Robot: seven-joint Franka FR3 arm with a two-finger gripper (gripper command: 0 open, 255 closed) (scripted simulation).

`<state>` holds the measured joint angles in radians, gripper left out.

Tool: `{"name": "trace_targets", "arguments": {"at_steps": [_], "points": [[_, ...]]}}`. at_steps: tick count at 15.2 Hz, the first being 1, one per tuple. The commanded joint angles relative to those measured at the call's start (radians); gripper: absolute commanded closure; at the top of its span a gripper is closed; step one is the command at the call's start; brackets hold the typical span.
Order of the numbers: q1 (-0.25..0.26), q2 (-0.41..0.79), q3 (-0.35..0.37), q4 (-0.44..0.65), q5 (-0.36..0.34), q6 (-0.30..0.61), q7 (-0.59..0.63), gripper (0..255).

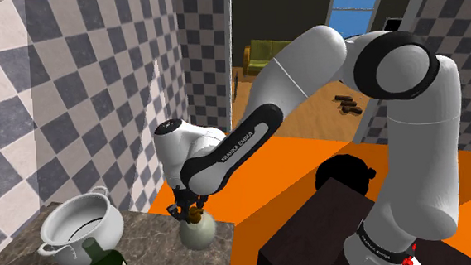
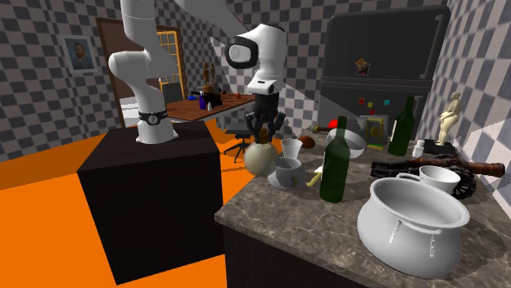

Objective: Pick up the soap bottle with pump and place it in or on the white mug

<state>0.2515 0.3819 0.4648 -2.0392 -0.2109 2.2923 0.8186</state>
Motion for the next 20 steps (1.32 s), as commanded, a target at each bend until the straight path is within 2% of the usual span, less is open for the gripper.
{"name": "trace_targets", "arguments": {"at_steps": [1, 9, 20], "points": [[-0.005, -0.022, 0.008, 0.002, 0.014, -0.022, -0.007, 255], [-0.020, -0.089, 0.027, 0.025, 0.057, -0.103, -0.035, 255], [0.155, -0.042, 0.102, 0.194, 0.041, -0.238, 0.199, 255]]}}
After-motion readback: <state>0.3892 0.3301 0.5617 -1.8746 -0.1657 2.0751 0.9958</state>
